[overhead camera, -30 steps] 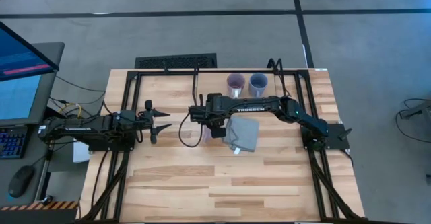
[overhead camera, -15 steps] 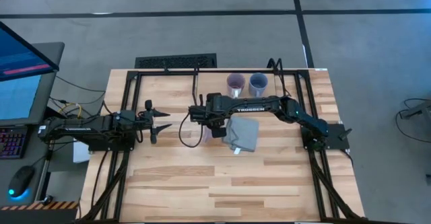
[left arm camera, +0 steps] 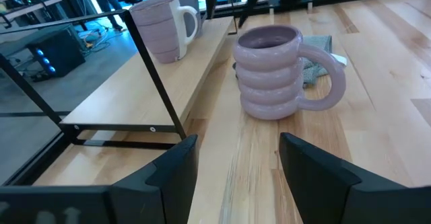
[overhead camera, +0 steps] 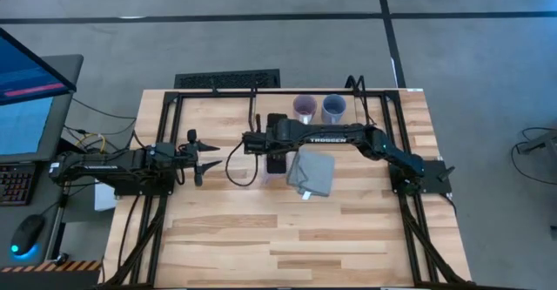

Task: Stack small to large cups/mugs on shelf
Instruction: Put the purple mug on the shelf

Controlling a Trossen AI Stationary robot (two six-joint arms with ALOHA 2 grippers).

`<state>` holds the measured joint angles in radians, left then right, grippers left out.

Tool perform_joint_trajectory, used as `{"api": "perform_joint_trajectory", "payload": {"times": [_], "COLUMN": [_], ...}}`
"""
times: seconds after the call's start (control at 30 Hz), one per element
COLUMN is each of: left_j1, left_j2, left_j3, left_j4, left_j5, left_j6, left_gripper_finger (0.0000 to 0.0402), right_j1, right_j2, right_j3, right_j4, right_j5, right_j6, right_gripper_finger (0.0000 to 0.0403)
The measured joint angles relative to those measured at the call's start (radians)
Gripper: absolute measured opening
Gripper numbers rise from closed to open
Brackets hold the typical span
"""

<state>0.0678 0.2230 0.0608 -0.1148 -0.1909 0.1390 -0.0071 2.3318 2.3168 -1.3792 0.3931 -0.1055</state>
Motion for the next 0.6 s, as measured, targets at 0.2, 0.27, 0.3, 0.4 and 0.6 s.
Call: {"api": "perform_joint_trajectory", "payload": {"times": [0.2, 0.27, 0.3, 0.4, 0.6], "left_j1": [0.0, 0.0, 0.0, 0.0, 0.0], "left_j2": [0.0, 0.0, 0.0, 0.0, 0.0], "left_j3": [0.0, 0.0, 0.0, 0.0, 0.0], "left_j4": [0.0, 0.0, 0.0, 0.0, -0.002], "left_j5": [0.0, 0.0, 0.001, 0.005, 0.045], "left_j6": [0.0, 0.0, 0.0, 0.0, 0.0], "left_gripper_finger": [0.0199, 0.0199, 0.0199, 0.0199, 0.0199], "right_j1": [0.0, 0.0, 0.0, 0.004, 0.029], "right_j2": [-0.02, -0.026, -0.026, -0.026, -0.026], "right_j3": [0.031, 0.034, 0.037, 0.037, 0.034], "right_j4": [-0.116, -0.142, -0.162, -0.192, -0.145], "right_j5": [-0.021, -0.054, -0.079, -0.154, -0.183], "right_j6": [0.295, 0.394, 0.436, 0.499, 0.582], "right_gripper_finger": [0.019, 0.0188, 0.0187, 0.0183, 0.018]}}
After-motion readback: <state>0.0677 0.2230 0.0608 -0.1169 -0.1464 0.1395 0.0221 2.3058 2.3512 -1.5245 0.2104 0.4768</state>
